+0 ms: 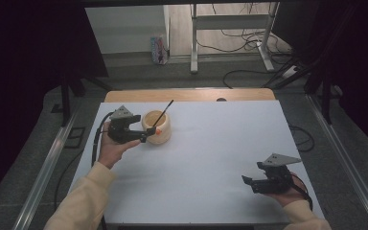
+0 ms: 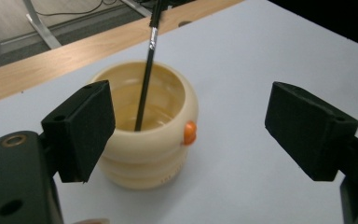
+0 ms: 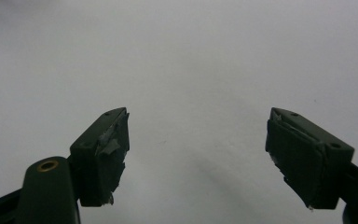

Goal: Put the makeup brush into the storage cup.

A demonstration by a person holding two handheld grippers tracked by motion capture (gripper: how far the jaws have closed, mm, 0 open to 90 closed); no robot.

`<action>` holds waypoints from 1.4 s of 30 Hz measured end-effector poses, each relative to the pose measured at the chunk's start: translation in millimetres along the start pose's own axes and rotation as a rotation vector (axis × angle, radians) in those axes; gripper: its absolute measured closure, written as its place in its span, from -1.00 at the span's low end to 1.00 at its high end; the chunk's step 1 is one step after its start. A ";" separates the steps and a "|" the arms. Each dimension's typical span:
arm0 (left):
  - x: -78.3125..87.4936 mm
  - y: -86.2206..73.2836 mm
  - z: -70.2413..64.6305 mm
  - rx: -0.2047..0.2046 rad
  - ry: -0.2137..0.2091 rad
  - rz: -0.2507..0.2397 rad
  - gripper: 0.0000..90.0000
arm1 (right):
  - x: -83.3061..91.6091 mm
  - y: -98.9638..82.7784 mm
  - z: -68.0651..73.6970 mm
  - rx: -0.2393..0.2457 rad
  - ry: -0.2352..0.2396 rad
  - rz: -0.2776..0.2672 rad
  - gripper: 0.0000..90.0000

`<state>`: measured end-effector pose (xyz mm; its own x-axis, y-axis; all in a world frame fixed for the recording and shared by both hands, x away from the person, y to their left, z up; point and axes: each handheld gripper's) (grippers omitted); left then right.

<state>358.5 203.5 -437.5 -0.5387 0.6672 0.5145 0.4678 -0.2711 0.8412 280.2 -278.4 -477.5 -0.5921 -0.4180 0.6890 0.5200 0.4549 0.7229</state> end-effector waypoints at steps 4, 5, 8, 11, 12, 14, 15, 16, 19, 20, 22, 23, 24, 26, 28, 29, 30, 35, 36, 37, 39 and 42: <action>8.3 -7.7 -4.2 -0.003 -0.001 0.007 -0.63 | -0.4 0.1 0.1 0.001 0.000 0.000 -0.52; 10.3 -10.0 -5.2 -0.002 0.001 0.006 -0.62 | -0.5 0.1 0.0 0.000 0.000 0.001 -0.52; 16.5 -16.6 -7.6 -0.005 0.011 0.009 -0.60 | -0.6 0.0 -0.1 0.002 0.001 0.003 -0.52; 22.2 -24.1 -9.8 0.003 0.009 0.020 -0.60 | -0.5 0.0 -0.1 0.001 0.000 0.002 -0.52; 23.6 -25.8 -10.3 0.004 0.009 0.021 -0.60 | -0.6 -0.1 -0.1 0.000 0.000 0.002 -0.52; 28.1 -30.7 -11.9 0.003 0.014 0.026 -0.60 | -0.6 -0.1 -0.1 -0.001 0.000 0.003 -0.52; 29.6 -32.3 -12.4 0.003 0.015 0.027 -0.60 | -0.6 -0.2 -0.1 -0.002 0.000 0.004 -0.52; 31.4 -34.6 -13.1 0.005 0.013 0.029 -0.60 | -0.7 -0.2 -0.1 -0.002 0.000 0.004 -0.52; 35.5 -43.1 -15.1 0.013 0.010 0.036 -0.60 | -1.3 -0.5 -0.1 -0.003 0.001 0.004 -0.52; 36.6 -46.2 -15.8 0.014 0.010 0.043 -0.60 | -1.3 -0.5 -0.1 -0.003 0.001 0.004 -0.52; 38.7 -52.1 -17.0 0.015 0.014 0.055 -0.60 | -1.3 -0.6 0.0 -0.004 0.001 0.004 -0.52; 40.1 -54.9 -17.5 0.020 0.012 0.058 -0.60 | -1.3 -0.6 0.1 -0.003 0.001 0.004 -0.52; 41.5 -57.6 -18.3 0.024 0.009 0.062 -0.60 | -1.3 -0.6 0.2 -0.002 0.002 0.004 -0.52; 44.5 -63.5 -20.7 0.026 0.011 0.067 -0.60 | -1.1 -0.6 0.5 -0.002 0.002 0.003 -0.52; 47.5 -70.5 -23.2 0.026 0.016 0.080 -0.60 | -0.7 -0.7 0.3 -0.003 0.002 0.002 -0.52; 49.5 -74.3 -24.4 0.024 0.021 0.090 -0.60 | -0.6 -0.8 0.0 -0.003 0.002 0.002 -0.52; 51.4 -78.5 -25.9 0.037 0.020 0.090 -0.60 | -0.4 -1.0 -0.4 -0.001 0.002 0.002 -0.52; 63.6 -95.5 -33.1 0.052 0.038 0.107 -0.60 | 0.9 -1.3 -0.6 0.000 0.002 -0.001 -0.52; 66.3 -98.0 -34.3 0.057 0.039 0.108 -0.60 | 1.1 -1.3 -0.6 0.001 0.003 -0.003 -0.52; 68.5 -100.4 -35.5 0.062 0.039 0.106 -0.60 | 1.4 -1.3 -0.6 0.000 0.004 -0.004 -0.52; 71.2 -104.4 -37.7 0.063 0.040 0.113 -0.60 | 1.5 -1.3 -0.7 0.001 0.006 -0.007 -0.53; 71.7 -107.5 -39.7 0.061 0.040 0.125 -0.60 | 1.7 -0.5 -0.2 -0.001 0.014 -0.008 -0.53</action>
<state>241.8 252.9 -484.4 -0.5008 0.6023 0.6216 0.5741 -0.3063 0.7593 279.0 -279.4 -476.7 -0.5878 -0.4327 0.6836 0.5155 0.4509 0.7287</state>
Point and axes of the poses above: each handheld gripper's, and its own axes: x roughly backward along the jaws, y roughly out of its top, z roughly to its left, and after that the axes turned 6 degrees about -y, right-handed
